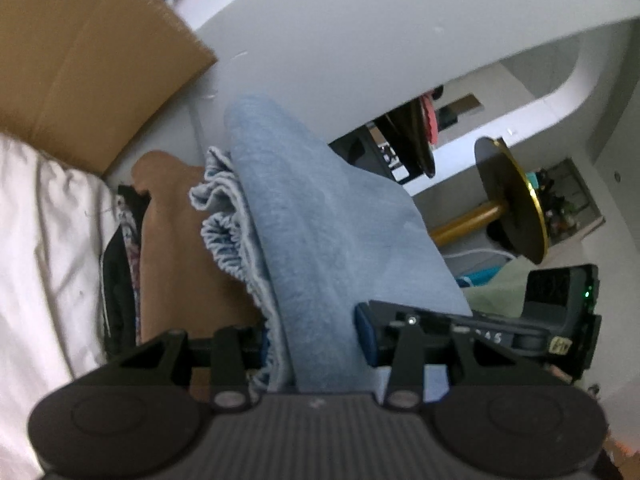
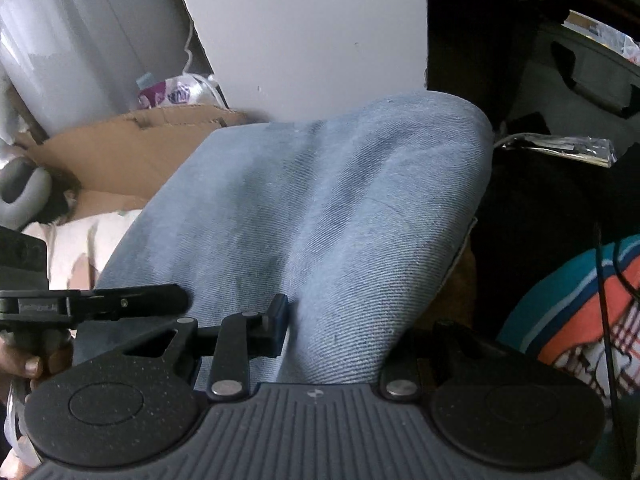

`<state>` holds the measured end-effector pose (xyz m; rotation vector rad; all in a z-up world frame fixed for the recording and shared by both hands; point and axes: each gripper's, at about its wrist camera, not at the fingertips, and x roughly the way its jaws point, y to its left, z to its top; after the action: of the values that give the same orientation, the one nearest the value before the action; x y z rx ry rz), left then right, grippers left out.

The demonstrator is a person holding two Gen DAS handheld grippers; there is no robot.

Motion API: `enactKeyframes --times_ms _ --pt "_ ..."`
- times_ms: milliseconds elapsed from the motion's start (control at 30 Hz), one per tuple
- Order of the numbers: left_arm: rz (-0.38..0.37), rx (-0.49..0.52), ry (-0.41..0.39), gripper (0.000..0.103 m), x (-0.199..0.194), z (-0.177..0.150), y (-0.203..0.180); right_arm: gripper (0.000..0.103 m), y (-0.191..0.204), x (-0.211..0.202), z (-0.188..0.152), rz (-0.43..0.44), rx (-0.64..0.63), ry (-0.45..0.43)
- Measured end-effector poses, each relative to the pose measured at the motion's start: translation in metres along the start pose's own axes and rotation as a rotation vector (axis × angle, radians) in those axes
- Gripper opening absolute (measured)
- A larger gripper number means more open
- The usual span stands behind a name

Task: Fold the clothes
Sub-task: 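Carry the held denim stack with both grippers toward the cardboard beside the bed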

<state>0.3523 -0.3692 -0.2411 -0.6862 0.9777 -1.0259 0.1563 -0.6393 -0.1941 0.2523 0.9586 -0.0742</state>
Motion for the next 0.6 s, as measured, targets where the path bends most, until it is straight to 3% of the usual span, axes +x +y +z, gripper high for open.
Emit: enactKeyframes --times_ms 600 --pt "0.015 -0.08 -0.01 0.041 0.033 -0.01 0.023 0.031 -0.026 0.043 0.0 -0.047 -0.012 0.015"
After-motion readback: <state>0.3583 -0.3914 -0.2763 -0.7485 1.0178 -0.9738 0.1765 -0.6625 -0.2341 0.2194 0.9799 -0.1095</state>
